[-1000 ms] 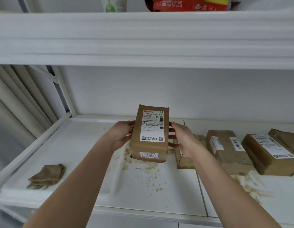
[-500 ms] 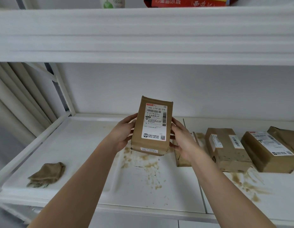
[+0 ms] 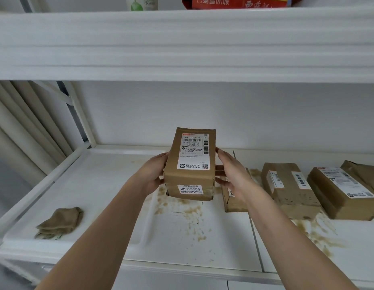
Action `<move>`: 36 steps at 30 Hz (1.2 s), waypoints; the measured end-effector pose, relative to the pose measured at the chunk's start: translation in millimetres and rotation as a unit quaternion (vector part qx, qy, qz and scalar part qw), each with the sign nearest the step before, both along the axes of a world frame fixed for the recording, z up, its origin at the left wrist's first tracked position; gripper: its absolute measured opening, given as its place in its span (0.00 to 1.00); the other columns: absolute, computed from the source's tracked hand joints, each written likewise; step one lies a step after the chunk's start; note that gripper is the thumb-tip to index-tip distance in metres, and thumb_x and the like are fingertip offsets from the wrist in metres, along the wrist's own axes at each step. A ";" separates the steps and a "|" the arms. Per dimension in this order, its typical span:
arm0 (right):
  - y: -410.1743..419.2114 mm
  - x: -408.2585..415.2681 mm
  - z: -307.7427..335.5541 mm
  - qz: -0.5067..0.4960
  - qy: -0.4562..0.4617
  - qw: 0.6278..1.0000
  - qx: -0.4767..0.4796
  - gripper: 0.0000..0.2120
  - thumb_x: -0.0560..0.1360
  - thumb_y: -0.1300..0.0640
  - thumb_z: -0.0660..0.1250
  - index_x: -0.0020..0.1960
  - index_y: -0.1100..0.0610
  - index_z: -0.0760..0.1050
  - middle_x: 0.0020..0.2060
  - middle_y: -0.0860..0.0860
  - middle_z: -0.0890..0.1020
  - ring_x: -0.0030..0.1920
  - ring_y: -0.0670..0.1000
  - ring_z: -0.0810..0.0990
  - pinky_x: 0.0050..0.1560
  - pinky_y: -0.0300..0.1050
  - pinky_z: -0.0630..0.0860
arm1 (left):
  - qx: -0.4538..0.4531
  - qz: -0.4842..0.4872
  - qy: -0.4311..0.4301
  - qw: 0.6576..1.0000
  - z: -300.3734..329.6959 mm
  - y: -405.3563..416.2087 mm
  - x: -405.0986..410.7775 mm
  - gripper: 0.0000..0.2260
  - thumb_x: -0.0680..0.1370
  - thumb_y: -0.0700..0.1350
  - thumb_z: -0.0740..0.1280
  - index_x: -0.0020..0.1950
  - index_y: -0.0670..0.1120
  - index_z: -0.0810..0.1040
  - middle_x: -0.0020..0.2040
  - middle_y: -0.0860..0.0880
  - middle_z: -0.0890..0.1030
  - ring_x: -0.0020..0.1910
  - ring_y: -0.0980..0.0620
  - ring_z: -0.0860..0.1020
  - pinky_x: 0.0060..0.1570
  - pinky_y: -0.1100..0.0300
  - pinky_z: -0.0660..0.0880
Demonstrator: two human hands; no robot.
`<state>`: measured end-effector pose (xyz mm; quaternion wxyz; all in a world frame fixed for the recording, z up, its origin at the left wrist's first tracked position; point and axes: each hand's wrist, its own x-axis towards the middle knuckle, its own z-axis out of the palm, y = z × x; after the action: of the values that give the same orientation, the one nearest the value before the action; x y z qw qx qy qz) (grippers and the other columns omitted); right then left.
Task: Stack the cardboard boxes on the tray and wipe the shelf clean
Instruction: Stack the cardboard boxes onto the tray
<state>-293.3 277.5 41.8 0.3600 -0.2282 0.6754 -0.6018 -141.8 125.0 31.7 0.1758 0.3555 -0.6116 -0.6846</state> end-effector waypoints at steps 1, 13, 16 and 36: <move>-0.2 -0.2 1.4 0.000 0.008 1.000 0.001 0.10 0.82 0.44 0.54 0.56 0.40 0.73 0.45 0.50 0.83 0.44 0.48 0.81 0.48 0.42 0.76 | 0.009 0.006 0.005 1.000 -0.9 -0.8 0.5 0.19 0.76 0.58 0.62 0.60 0.49 0.80 0.55 0.43 0.81 0.47 0.46 0.76 0.45 0.55 0.73; 1.1 -2.9 18.5 -0.058 0.142 0.988 -0.027 0.20 0.83 0.44 0.48 0.63 0.45 0.76 0.47 0.41 0.85 0.61 0.43 0.70 0.60 0.44 0.60 | 0.240 0.037 0.125 0.962 -6.7 -10.2 13.9 0.21 0.75 0.61 0.62 0.57 0.46 0.80 0.53 0.43 0.81 0.51 0.42 0.78 0.58 0.47 0.71; 1.1 -1.6 23.7 -0.054 0.143 0.988 -0.034 0.18 0.83 0.45 0.49 0.59 0.43 0.76 0.48 0.40 0.85 0.59 0.40 0.68 0.58 0.42 0.58 | 0.258 0.036 0.141 0.955 -9.9 -9.3 15.1 0.19 0.75 0.59 0.62 0.55 0.46 0.79 0.52 0.42 0.80 0.52 0.41 0.77 0.59 0.46 0.69; -7.2 7.8 25.4 0.044 0.174 0.984 -0.015 0.18 0.83 0.43 0.50 0.64 0.41 0.75 0.45 0.32 0.74 0.54 0.40 0.75 0.51 0.37 0.66 | 0.243 0.081 0.081 0.963 -0.3 -21.6 16.0 0.34 0.74 0.69 0.57 0.61 0.40 0.75 0.54 0.39 0.80 0.55 0.38 0.78 0.58 0.46 0.74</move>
<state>-285.6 270.3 67.2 0.2598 -0.3640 0.7078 -0.5468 -125.8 103.4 31.3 0.1885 0.3793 -0.3797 -0.8225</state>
